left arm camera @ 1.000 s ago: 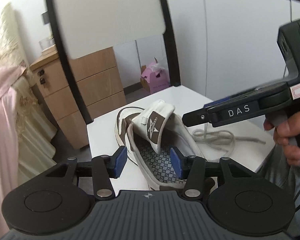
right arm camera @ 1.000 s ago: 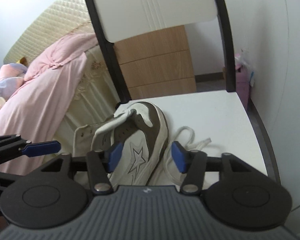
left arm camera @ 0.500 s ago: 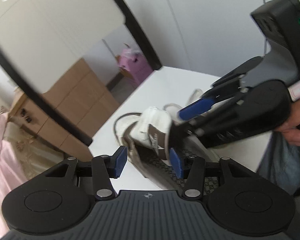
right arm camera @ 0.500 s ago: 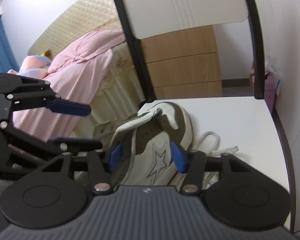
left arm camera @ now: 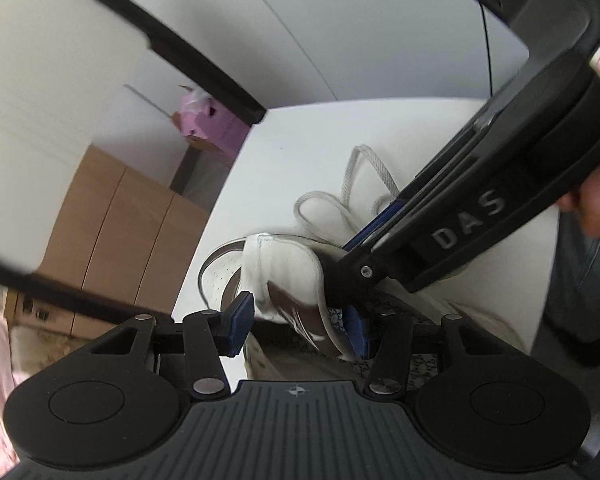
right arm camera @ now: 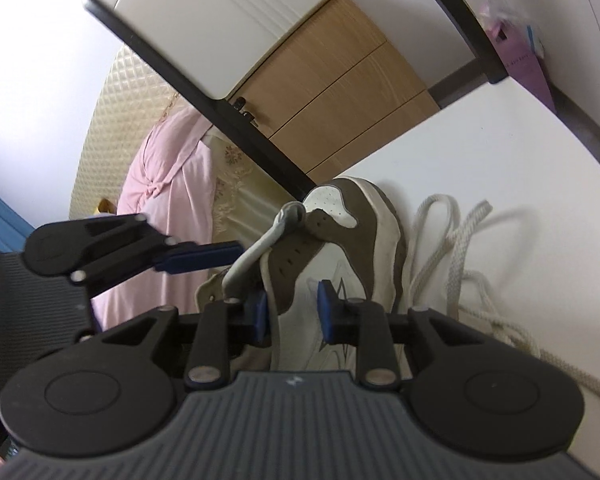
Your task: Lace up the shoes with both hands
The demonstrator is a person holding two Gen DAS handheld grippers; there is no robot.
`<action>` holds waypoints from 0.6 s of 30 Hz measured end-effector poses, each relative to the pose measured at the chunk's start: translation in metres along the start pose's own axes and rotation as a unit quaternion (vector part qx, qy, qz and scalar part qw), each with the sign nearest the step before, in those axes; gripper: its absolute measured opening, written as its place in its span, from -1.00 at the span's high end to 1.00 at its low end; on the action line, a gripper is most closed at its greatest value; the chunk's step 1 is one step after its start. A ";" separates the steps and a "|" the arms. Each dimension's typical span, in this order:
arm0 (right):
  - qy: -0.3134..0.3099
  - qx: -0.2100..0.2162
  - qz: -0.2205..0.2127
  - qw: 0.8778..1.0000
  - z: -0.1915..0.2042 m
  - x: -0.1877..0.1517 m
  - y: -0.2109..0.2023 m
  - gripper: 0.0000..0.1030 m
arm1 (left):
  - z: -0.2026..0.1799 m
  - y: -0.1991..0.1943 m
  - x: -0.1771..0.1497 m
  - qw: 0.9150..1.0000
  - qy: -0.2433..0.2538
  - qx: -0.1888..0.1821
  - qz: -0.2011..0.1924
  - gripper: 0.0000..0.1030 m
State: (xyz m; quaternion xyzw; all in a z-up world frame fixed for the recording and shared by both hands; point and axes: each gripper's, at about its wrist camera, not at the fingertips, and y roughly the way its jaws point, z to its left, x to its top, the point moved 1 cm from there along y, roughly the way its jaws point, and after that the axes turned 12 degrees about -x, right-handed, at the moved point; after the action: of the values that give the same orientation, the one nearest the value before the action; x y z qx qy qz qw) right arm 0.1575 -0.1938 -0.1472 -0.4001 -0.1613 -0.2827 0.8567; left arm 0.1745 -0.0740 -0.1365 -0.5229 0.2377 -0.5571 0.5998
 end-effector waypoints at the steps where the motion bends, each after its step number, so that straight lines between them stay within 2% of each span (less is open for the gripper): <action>1: 0.004 0.003 0.002 1.000 -0.002 0.000 -0.001 0.48 | 0.001 0.004 0.001 1.000 0.009 -0.001 0.007 -0.05; 4: 0.014 0.009 0.005 1.000 -0.005 0.000 -0.002 0.48 | 0.007 0.013 0.002 0.999 0.021 -0.021 0.019 0.03; 5: 0.019 0.011 0.005 1.000 -0.007 0.000 -0.002 0.48 | 0.009 0.013 0.002 0.999 0.025 -0.028 0.020 0.18; 6: 0.023 0.013 0.006 1.000 -0.009 0.000 -0.002 0.48 | 0.009 0.014 0.002 0.999 0.038 -0.025 0.025 0.46; 7: 0.027 0.015 0.007 0.999 -0.010 0.000 -0.002 0.48 | 0.009 0.014 0.001 0.998 0.053 -0.021 0.030 0.61; 12: 0.046 0.018 0.003 0.999 -0.017 0.000 -0.002 0.45 | 0.002 0.016 -0.004 0.988 0.140 -0.031 0.058 0.62; 16: 0.057 0.011 -0.006 0.998 -0.018 -0.002 -0.003 0.44 | 0.005 0.021 -0.003 0.983 0.159 -0.061 0.073 0.62; 18: 0.054 0.007 -0.009 0.998 -0.018 -0.002 -0.003 0.44 | 0.001 0.027 -0.004 0.977 0.183 -0.067 0.082 0.62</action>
State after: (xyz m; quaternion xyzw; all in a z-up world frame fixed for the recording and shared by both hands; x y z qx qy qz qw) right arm 0.1550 -0.2087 -0.1575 -0.3766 -0.1204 -0.3102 0.8645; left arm 0.1858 -0.0741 -0.1617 -0.4295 0.4229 -0.5749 0.5533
